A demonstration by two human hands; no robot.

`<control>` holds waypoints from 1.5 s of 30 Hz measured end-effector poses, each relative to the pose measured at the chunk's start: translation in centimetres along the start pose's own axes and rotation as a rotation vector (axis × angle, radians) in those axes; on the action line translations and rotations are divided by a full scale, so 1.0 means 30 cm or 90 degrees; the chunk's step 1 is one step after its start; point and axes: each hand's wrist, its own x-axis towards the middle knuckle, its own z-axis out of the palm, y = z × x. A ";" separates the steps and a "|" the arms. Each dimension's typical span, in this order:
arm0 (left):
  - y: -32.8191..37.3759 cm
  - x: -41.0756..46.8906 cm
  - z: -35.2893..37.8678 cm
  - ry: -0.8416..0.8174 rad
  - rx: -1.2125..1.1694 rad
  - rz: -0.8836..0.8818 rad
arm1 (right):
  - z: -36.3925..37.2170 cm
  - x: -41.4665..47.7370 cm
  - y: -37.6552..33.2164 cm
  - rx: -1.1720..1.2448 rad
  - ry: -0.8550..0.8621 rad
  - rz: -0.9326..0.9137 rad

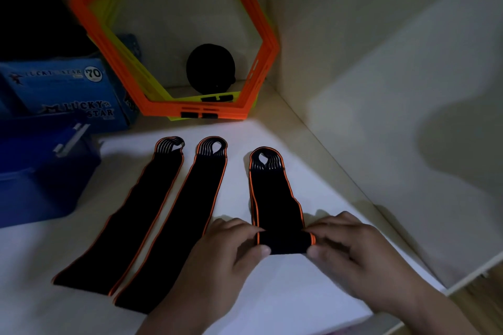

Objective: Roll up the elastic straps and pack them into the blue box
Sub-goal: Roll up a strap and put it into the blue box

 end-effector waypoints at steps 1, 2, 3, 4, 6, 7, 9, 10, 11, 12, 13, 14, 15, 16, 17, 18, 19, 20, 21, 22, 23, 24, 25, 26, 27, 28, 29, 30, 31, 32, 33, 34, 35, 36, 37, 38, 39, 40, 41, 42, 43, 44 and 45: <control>0.003 0.003 -0.001 -0.001 -0.002 -0.007 | 0.000 0.007 0.000 0.004 0.000 0.003; 0.005 0.007 0.000 -0.001 -0.003 -0.016 | 0.000 0.015 -0.002 0.005 0.004 0.010; 0.007 0.012 0.000 0.001 -0.002 -0.024 | 0.002 0.022 -0.003 0.004 0.006 0.019; 0.009 0.017 0.001 0.002 0.004 -0.035 | 0.005 0.031 -0.004 0.003 0.007 0.028; 0.013 0.031 0.003 -0.004 0.024 -0.056 | 0.015 0.048 -0.002 -0.004 0.008 0.044; 0.018 0.038 0.004 -0.005 0.038 -0.065 | 0.021 0.055 0.000 -0.011 0.008 0.052; 0.024 0.054 0.006 0.003 0.063 -0.085 | 0.031 0.071 0.003 -0.025 0.007 0.077; 0.025 0.063 0.007 0.008 0.070 -0.096 | 0.035 0.079 0.000 -0.031 0.008 0.098; 0.024 0.070 0.009 0.013 0.076 -0.109 | 0.038 0.087 -0.005 -0.036 0.012 0.120; 0.019 0.078 0.011 0.018 0.083 -0.121 | 0.040 0.094 -0.008 -0.041 0.023 0.140; 0.014 0.086 0.012 0.027 0.092 -0.127 | 0.043 0.102 -0.012 -0.042 0.042 0.154; 0.008 0.093 0.010 0.042 0.096 -0.130 | 0.046 0.109 -0.014 -0.033 0.067 0.166; 0.005 0.100 0.007 0.057 0.092 -0.128 | 0.047 0.113 -0.017 -0.009 0.095 0.176; 0.006 0.105 0.004 0.062 0.082 -0.124 | 0.047 0.116 -0.019 0.021 0.115 0.186; 0.009 0.109 0.004 0.062 0.078 -0.115 | 0.045 0.117 -0.023 0.038 0.124 0.188; 0.012 0.111 0.007 0.058 0.079 -0.102 | 0.045 0.117 -0.025 0.035 0.125 0.178; 0.015 0.110 0.010 0.055 0.081 -0.086 | 0.045 0.116 -0.028 0.018 0.123 0.158; 0.017 0.109 0.012 0.053 0.083 -0.069 | 0.047 0.116 -0.028 0.001 0.122 0.133; 0.015 0.105 0.014 0.047 0.084 -0.051 | 0.048 0.115 -0.027 -0.013 0.119 0.107; 0.009 0.098 0.013 0.037 0.080 -0.037 | 0.049 0.112 -0.021 -0.025 0.115 0.085; 0.001 0.090 0.008 0.023 0.066 -0.027 | 0.046 0.109 -0.017 -0.035 0.109 0.067; -0.007 0.080 0.000 0.006 0.047 -0.020 | 0.040 0.104 -0.010 -0.045 0.097 0.054; -0.015 0.068 -0.008 -0.013 0.033 -0.011 | 0.030 0.095 -0.008 -0.047 0.076 0.044; -0.018 0.055 -0.015 -0.033 0.025 -0.003 | 0.019 0.086 -0.008 -0.041 0.052 0.033; -0.020 0.043 -0.017 -0.050 0.027 0.003 | 0.010 0.074 -0.008 -0.033 0.027 0.021; -0.020 0.034 -0.016 -0.059 0.036 0.007 | 0.003 0.063 -0.008 -0.029 0.005 0.009; -0.018 0.028 -0.009 -0.057 0.047 0.012 | -0.002 0.053 -0.008 -0.033 -0.010 0.001; -0.014 0.024 -0.001 -0.047 0.060 0.017 | -0.006 0.046 -0.007 -0.043 -0.020 -0.001; -0.009 0.021 0.007 -0.030 0.067 0.022 | -0.008 0.041 -0.005 -0.055 -0.025 -0.001; -0.005 0.018 0.013 -0.017 0.068 0.024 | -0.010 0.038 -0.002 -0.066 -0.025 0.000; -0.005 0.015 0.017 -0.010 0.063 0.025 | -0.012 0.034 -0.001 -0.072 -0.026 -0.004; -0.006 0.011 0.017 -0.012 0.052 0.024 | -0.014 0.029 0.001 -0.078 -0.025 -0.010; -0.010 0.007 0.014 -0.017 0.037 0.020 | -0.016 0.025 0.003 -0.081 -0.024 -0.018; -0.013 0.003 0.009 -0.024 0.023 0.017 | -0.019 0.021 0.005 -0.080 -0.024 -0.024; -0.016 -0.001 0.004 -0.029 0.009 0.014 | -0.021 0.017 0.011 -0.073 -0.024 -0.028; -0.015 -0.001 -0.002 -0.032 -0.001 0.010 | -0.022 0.013 0.015 -0.057 -0.022 -0.031; -0.015 0.000 -0.004 -0.034 -0.009 0.006 | -0.023 0.012 0.016 -0.038 -0.019 -0.033; -0.012 0.002 -0.004 -0.036 -0.008 0.001 | -0.024 0.014 0.016 -0.021 -0.015 -0.034; -0.008 0.005 -0.001 -0.034 -0.003 -0.003 | -0.024 0.018 0.016 -0.009 -0.014 -0.035; -0.003 0.009 0.004 -0.029 0.002 -0.008 | -0.023 0.024 0.017 0.004 -0.011 -0.032; 0.000 0.013 0.009 -0.021 0.011 -0.012 | -0.020 0.030 0.015 0.023 -0.006 -0.023; 0.002 0.020 0.015 -0.011 0.025 -0.018 | -0.016 0.037 0.013 0.040 -0.010 -0.005; 0.003 0.028 0.020 -0.005 0.041 -0.024 | -0.013 0.044 0.010 0.046 -0.010 0.012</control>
